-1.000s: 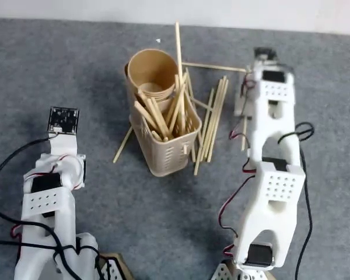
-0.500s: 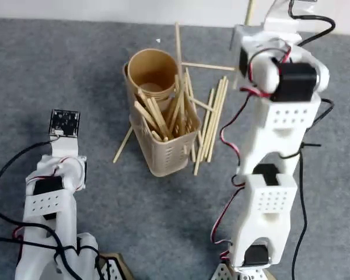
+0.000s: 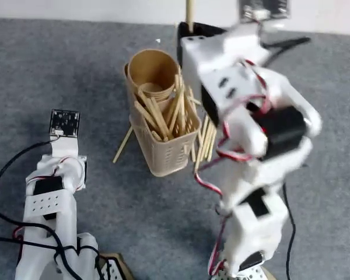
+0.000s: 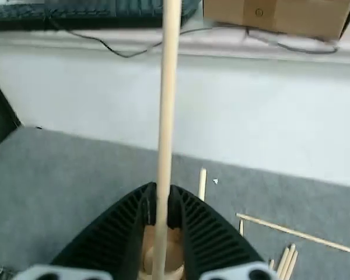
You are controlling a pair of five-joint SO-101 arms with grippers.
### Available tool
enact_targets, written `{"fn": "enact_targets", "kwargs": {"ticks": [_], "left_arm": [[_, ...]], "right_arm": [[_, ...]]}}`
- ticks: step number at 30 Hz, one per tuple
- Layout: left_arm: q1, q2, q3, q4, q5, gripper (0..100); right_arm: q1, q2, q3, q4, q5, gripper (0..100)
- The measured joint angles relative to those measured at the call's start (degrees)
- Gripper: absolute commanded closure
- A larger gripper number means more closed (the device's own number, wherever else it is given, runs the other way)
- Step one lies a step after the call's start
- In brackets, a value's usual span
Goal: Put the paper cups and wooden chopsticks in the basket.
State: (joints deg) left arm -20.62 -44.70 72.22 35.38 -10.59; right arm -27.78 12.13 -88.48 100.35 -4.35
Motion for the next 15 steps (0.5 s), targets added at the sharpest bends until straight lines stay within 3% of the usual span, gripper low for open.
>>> {"fn": "enact_targets", "kwargs": {"ticks": [8, 15], "left_arm": [[0.2, 0.0, 0.0, 0.0, 0.0, 90], [0.5, 0.0, 0.4, 0.0, 0.0, 90]], "right_arm": [[-3.9, -27.3, 51.1, -3.3, 4.0, 99.5], [-4.8, -45.4, 80.4, -37.5, 4.4, 99.4]]}}
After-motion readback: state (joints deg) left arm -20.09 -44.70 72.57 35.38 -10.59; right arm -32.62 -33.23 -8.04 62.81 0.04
